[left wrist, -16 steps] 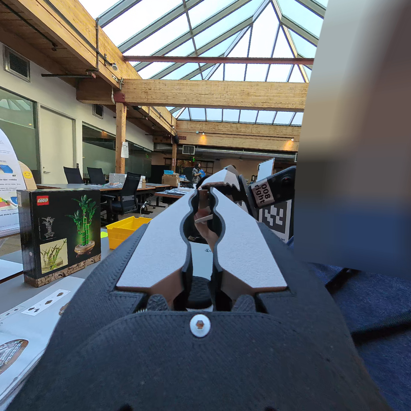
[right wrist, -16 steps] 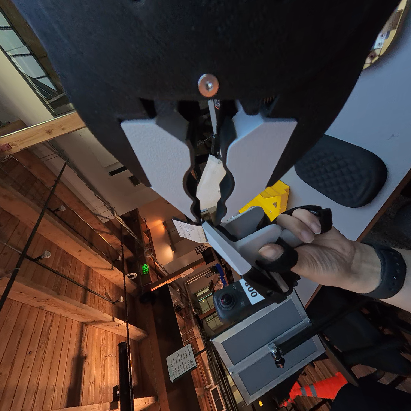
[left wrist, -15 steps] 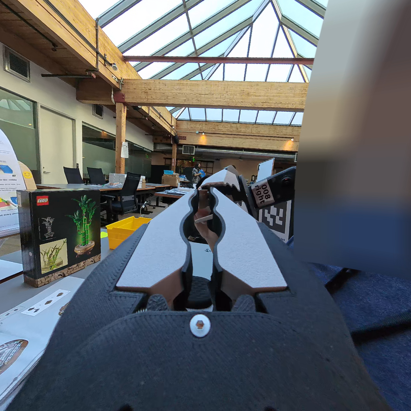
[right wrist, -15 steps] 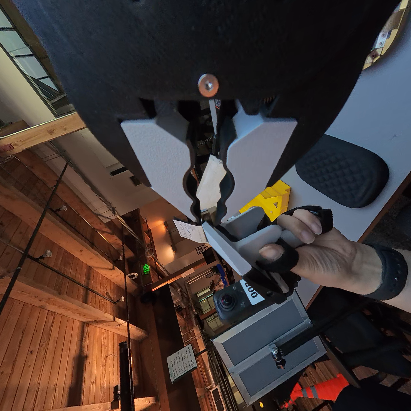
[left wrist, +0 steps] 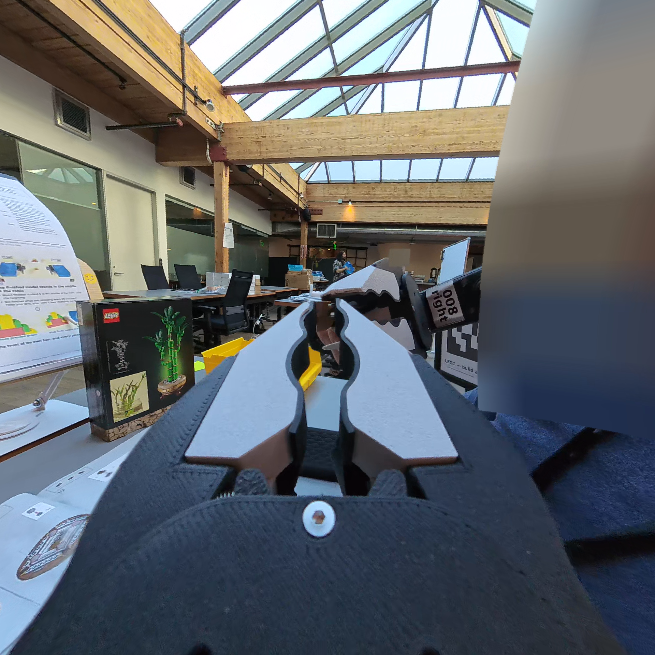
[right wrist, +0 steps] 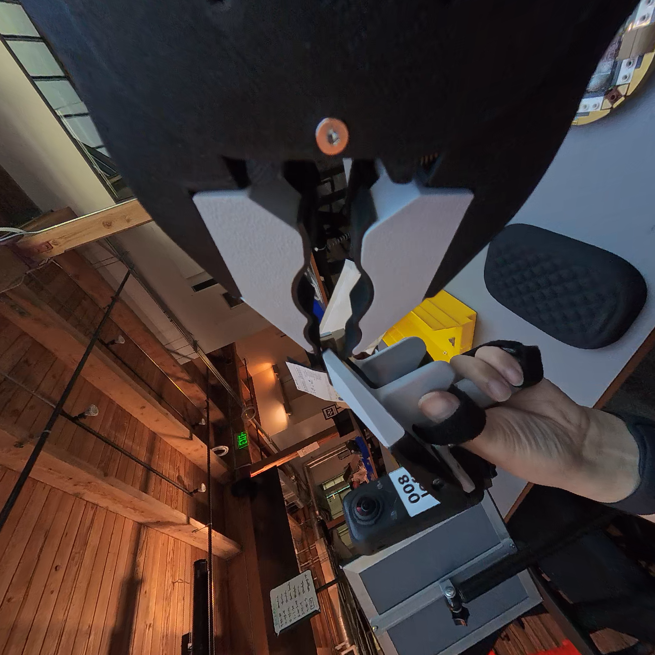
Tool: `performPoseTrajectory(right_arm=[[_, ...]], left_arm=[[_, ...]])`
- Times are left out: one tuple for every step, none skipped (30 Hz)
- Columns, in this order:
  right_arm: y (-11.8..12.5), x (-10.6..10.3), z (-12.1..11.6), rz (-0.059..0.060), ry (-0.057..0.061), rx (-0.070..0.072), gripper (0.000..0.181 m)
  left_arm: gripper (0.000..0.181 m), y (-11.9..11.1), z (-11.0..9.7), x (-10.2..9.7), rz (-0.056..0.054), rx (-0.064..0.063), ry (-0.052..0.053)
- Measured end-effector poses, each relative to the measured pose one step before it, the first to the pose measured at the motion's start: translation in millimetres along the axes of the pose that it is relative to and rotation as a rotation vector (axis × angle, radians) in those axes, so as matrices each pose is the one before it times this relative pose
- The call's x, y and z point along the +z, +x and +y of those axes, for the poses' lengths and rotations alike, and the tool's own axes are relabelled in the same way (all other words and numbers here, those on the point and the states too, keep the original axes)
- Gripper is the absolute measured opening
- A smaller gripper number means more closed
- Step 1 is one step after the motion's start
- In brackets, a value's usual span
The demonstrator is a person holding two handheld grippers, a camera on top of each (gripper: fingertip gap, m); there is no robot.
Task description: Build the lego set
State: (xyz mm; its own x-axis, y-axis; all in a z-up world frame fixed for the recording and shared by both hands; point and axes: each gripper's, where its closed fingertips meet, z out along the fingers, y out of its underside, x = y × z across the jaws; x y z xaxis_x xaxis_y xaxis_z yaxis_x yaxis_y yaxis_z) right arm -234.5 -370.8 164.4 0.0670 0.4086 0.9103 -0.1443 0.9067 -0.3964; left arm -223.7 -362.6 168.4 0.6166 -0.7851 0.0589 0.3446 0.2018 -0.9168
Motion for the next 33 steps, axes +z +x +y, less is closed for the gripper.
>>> performPoseTrajectory(right_arm=[[-0.35, 0.06, -0.1, 0.0005, -0.0003, -0.003, 0.013], [-0.39, 0.06, 0.04, -0.0016, -0.0005, 0.0005, 0.013], [-0.17, -0.08, -0.34, -0.0009, 0.0016, 0.0003, 0.013], [-0.16, -0.11, -0.68, -0.0003, 0.0041, 0.0002, 0.013], [-0.07, 0.11, -0.43, 0.0002, 0.0009, 0.001, 0.013], [-0.11, 0.09, -0.15, 0.0005, -0.0002, -0.0018, 0.013], [-0.47, -0.03, -0.33, -0.0006, 0.0013, -0.0046, 0.013], [-0.46, 0.11, -0.07, -0.0006, 0.0007, -0.0024, 0.013], [-0.22, 0.01, -0.47, 0.0006, 0.0033, 0.0001, 0.013], [-0.39, -0.12, -0.52, -0.0015, 0.0042, 0.0023, 0.013], [-0.13, -0.31, -0.7, -0.0017, 0.0056, 0.0034, 0.013], [-0.1, -0.44, -1.02, -0.0015, 0.0084, 0.003, 0.013], [0.03, -0.45, -1.28, -0.0005, 0.0097, 0.0014, 0.013], [0.45, 0.01, -0.57, 0.0044, 0.0049, 0.0006, 0.013], [0.59, 0.11, -0.91, 0.0095, 0.0073, -0.002, 0.013], [0.92, 0.12, -1.13, 0.0138, 0.0101, -0.0046, 0.014], [0.9, 0.12, -1.12, 0.011, 0.0111, 0.0025, 0.015], [0.31, -0.28, -1.34, -0.0006, 0.0147, 0.0233, 0.016], [-0.18, -0.85, -0.68, -0.014, 0.0129, 0.042, 0.017], [1.32, -1.85, -0.99, -0.0099, 0.0184, 0.0546, 0.019], [3.54, -2.89, -1.83, 0.0008, 0.0254, 0.0609, 0.021], [1.77, -3.05, -2.86, -0.0162, 0.0306, 0.0711, 0.021], [0.42, -2.59, -2.86, -0.0319, 0.0282, 0.0885, 0.021], [1.0, -1.61, -2.15, -0.0316, 0.0227, 0.0987, 0.021], [1.2, -0.98, -1.31, -0.03, 0.0173, 0.0939, 0.021], [-1.53, -0.65, -0.85, -0.0456, 0.0126, 0.0814, 0.02], [-1.77, -0.26, -0.23, -0.0423, 0.006, 0.073, 0.021], [0.19, 0.2, 0.49, -0.0262, 0.0007, 0.0661, 0.021], [-1.19, 0.65, 0.39, -0.032, 0.0012, 0.0579, 0.02], [-2.8, 0.66, 0.85, -0.0392, -0.001, 0.0522, 0.019], [-1.5, 0.94, 0.87, -0.029, -0.0001, 0.0446, 0.019], [0.98, 0.89, 2.09, -0.0105, -0.0072, 0.0344, 0.019], [1.0, 0.95, 2.94, -0.0084, -0.0122, 0.0214, 0.019]], left_arm=[[0.007, 0.1, 0.33, -0.16, 0.0006, 0.0088, -0.0021], [0.007, 0.03, 0.3, -0.24, -0.0003, 0.0072, -0.0028], [0.007, 0.2, 0.11, -0.2, -0.0001, 0.0084, -0.0016], [0.007, 0.41, -0.04, -0.24, 0.0022, 0.005, -0.0003], [0.007, 0.21, -0.15, -0.22, 0.0009, 0.0012, 0.0004], [0.008, 0.07, -0.01, -0.34, -0.0004, 0.0037, -0.0001], [0.007, 0.21, 0.41, -0.3, 0.0003, 0.0058, -0.0037], [0.008, 0.11, 0.33, -0.33, -0.0029, 0.0062, -0.0059], [0.007, 0.36, 0.0, -0.34, -0.0058, 0.0151, -0.0026], [0.008, 0.52, 0.13, -0.32, -0.0054, 0.0184, -0.0035], [0.008, 0.67, -0.02, -0.13, -0.0026, 0.0106, -0.0042], [0.008, 0.92, -0.21, -0.12, 0.0024, 0.0028, -0.0023], [0.008, 1.2, -0.34, -0.1, 0.0067, -0.0007, -0.0015], [0.008, 0.5, -0.69, 0.05, 0.0008, 0.0009, 0.0029], [0.007, 0.51, -1.13, -0.05, 0.0, 0.0086, 0.0064], [0.007, 0.62, -1.83, 0.05, 0.0033, 0.0129, 0.0107], [0.007, 1.0, -2.11, -0.09, 0.0068, 0.0171, 0.0151], [0.007, 1.1, -2.2, -0.48, 0.0033, 0.0276, 0.0195], [0.007, 0.25, -0.99, -0.56, -0.005, 0.0273, 0.0101], [0.007, 1.53, -0.31, -0.42, 0.0028, 0.0196, 0.0], [0.007, 3.17, -1.18, -0.48, 0.0141, 0.0186, 0.0034], [0.007, 2.55, -1.25, -0.67, 0.0106, 0.02, 0.0042], [0.007, 2.93, -0.47, -0.57, 0.0139, 0.0248, -0.0007], [0.007, 1.67, 0.21, -0.29, 0.0071, 0.0225, -0.0038], [0.007, -0.1, 0.72, -0.08, -0.0021, 0.013, -0.0074], [0.007, 0.92, 0.78, 0.32, 0.0064, 0.0044, -0.0074], [0.007, 1.18, -0.35, 0.18, 0.0078, 0.0004, 0.0017], [0.007, 0.75, -1.0, -0.04, 0.0038, -0.001, 0.0068], [0.007, 1.09, -0.18, 0.09, 0.0068, -0.0016, 0.0019], [0.007, 1.71, 0.47, 0.39, 0.0107, -0.0024, -0.0031], [0.007, 0.35, 0.64, 0.56, 0.0009, -0.0014, -0.0031], [0.007, 1.1, 0.53, 0.56, 0.0052, 0.0018, -0.0024], [0.007, 1.02, 0.5, 0.58, 0.0051, 0.0027, -0.0022]])
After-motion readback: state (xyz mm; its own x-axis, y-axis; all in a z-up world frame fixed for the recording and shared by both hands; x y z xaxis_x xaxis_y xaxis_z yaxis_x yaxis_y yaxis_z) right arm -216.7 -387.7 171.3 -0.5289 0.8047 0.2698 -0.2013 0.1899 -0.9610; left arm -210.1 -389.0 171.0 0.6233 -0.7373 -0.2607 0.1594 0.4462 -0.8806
